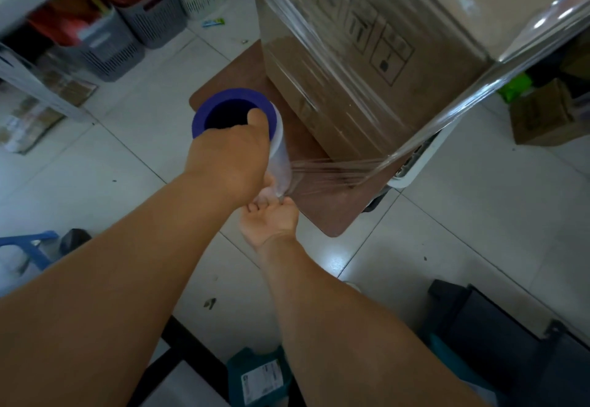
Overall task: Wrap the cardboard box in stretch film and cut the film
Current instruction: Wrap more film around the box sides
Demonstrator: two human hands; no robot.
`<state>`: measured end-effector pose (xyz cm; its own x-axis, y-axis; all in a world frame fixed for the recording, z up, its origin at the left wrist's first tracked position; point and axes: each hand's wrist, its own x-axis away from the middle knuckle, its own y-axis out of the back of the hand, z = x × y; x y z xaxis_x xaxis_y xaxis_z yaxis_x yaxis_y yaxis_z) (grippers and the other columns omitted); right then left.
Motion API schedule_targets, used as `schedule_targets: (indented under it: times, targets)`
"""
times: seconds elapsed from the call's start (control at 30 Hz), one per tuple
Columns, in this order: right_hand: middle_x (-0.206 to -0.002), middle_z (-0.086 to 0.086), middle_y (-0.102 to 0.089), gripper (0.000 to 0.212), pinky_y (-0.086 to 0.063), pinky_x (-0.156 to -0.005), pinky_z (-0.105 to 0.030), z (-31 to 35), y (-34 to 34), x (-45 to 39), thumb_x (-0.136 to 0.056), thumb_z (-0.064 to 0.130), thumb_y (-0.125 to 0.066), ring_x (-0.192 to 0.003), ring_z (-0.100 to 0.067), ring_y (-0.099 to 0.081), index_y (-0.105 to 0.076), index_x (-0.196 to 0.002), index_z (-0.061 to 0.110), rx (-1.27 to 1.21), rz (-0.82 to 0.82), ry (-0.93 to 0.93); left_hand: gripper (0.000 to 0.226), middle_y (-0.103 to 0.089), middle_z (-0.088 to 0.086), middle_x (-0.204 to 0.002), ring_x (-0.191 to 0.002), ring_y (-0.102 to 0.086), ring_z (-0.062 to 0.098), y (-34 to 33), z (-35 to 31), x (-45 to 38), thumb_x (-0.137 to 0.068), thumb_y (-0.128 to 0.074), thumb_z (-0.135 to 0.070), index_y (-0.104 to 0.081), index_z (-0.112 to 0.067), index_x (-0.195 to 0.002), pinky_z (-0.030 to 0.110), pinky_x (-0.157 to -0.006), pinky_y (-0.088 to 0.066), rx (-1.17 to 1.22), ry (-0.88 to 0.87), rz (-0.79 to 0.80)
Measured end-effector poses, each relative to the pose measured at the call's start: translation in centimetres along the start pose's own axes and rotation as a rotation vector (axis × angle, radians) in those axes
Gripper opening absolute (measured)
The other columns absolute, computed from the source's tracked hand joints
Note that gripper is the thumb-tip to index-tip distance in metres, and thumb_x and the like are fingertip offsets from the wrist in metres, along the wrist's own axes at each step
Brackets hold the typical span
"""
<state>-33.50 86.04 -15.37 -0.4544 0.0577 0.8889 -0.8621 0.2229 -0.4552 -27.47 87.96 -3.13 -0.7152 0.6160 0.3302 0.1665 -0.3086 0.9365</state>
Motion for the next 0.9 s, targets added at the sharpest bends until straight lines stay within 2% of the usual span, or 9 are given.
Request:
schedule_targets:
  times: [0.07, 0.17, 0.3, 0.4, 0.5, 0.6, 0.73, 0.8, 0.9]
  targets:
    - [-0.073, -0.005, -0.048, 0.041, -0.043, -0.082, -0.025, 0.0, -0.6, 0.2, -0.101, 0.028, -0.025, -0.072, -0.015, -0.047, -0.055, -0.082, 0.008, -0.04, -0.011, -0.003, 0.074, -0.063, 0.013, -0.089, -0.072, -0.064, 0.029, 0.5, 0.0, -0.3, -0.086, -0.066, -0.032, -0.02, -0.002, -0.135, 0.036, -0.058, -0.05, -0.021, -0.008, 0.014]
    - [-0.065, -0.002, -0.047, 0.035, -0.037, -0.063, -0.019, -0.5, -1.2, 0.2, -0.098, 0.018, -0.03, -0.06, -0.012, -0.04, -0.053, -0.071, 0.012, -0.071, -0.025, -0.003, 0.077, -0.063, 0.015, -0.091, -0.076, -0.064, 0.031, 0.9, 0.0, -0.8, -0.085, -0.066, -0.038, -0.021, -0.001, -0.135, 0.037, -0.061, -0.05, -0.023, -0.003, 0.025]
    - [-0.074, -0.002, -0.055, 0.027, -0.044, -0.087, -0.023, -1.2, -1.8, 0.3, -0.089, 0.002, -0.039, -0.077, -0.014, -0.051, -0.057, -0.07, 0.008, -0.003, -0.018, 0.005, 0.074, -0.063, 0.016, -0.094, -0.079, -0.064, 0.032, 1.3, 0.0, -1.5, -0.085, -0.066, -0.04, -0.024, 0.0, -0.131, 0.037, -0.059, -0.046, -0.021, 0.012, 0.035]
    - [-0.067, -0.001, -0.037, 0.035, -0.04, -0.074, -0.024, -1.7, -1.7, 0.0, -0.079, -0.014, -0.024, -0.061, -0.012, -0.035, -0.04, -0.058, 0.009, 0.087, -0.031, 0.022, 0.074, -0.063, 0.016, -0.094, -0.08, -0.064, 0.033, 1.5, 0.1, -1.8, -0.085, -0.066, -0.041, -0.025, 0.0, -0.131, 0.037, -0.059, -0.045, -0.005, 0.004, 0.048]
    - [-0.077, 0.003, -0.043, 0.047, -0.039, -0.093, -0.023, -2.0, -1.7, -0.6, -0.071, -0.02, -0.014, -0.068, -0.007, -0.037, -0.048, -0.074, 0.012, 0.221, 0.022, 0.075, 0.073, -0.062, 0.015, -0.091, -0.078, -0.063, 0.032, 1.7, 0.5, -2.3, -0.084, -0.066, -0.042, -0.026, -0.001, -0.129, 0.037, -0.059, -0.044, 0.027, -0.015, 0.056]
    - [-0.094, 0.006, -0.056, 0.066, -0.038, -0.075, -0.018, -1.7, -2.5, -0.9, -0.071, -0.022, -0.011, -0.079, -0.003, -0.043, -0.059, -0.09, 0.018, 0.29, 0.093, 0.086, 0.074, -0.057, 0.011, -0.082, -0.072, -0.061, 0.03, 1.8, 1.4, -3.1, -0.082, -0.067, -0.044, -0.026, -0.004, -0.129, 0.037, -0.058, -0.046, 0.035, -0.044, 0.051]
    - [-0.083, 0.005, -0.045, 0.057, -0.04, -0.066, -0.018, -2.2, -3.9, -2.2, -0.07, -0.023, -0.012, -0.072, -0.006, -0.041, -0.048, -0.078, 0.02, 0.252, 0.097, 0.072, 0.073, -0.049, 0.007, -0.074, -0.065, -0.053, 0.027, 2.0, 2.9, -4.4, -0.083, -0.067, -0.041, -0.023, -0.005, -0.13, 0.036, -0.055, -0.042, -0.018, -0.072, 0.026]
    - [-0.084, 0.006, -0.041, 0.057, -0.045, -0.08, -0.019, -3.0, -4.7, -3.1, -0.071, -0.024, -0.013, -0.07, -0.006, -0.04, -0.045, -0.079, 0.022, 0.226, 0.097, 0.065, 0.066, -0.044, 0.005, -0.068, -0.063, -0.05, 0.025, 2.0, 3.6, -5.0, -0.089, -0.062, -0.028, -0.019, -0.004, -0.133, 0.035, -0.054, -0.038, -0.061, -0.084, 0.006]
    - [-0.111, 0.001, -0.049, 0.074, -0.04, -0.1, -0.026, -3.8, -6.0, -4.7, -0.071, -0.024, -0.017, -0.084, -0.008, -0.049, -0.051, -0.121, 0.018, 0.214, 0.104, 0.043, 0.06, -0.041, 0.003, -0.063, -0.061, -0.049, 0.023, 2.2, 4.4, -6.4, -0.089, -0.056, -0.014, -0.018, -0.005, -0.134, 0.034, -0.054, -0.038, -0.056, -0.09, 0.012]
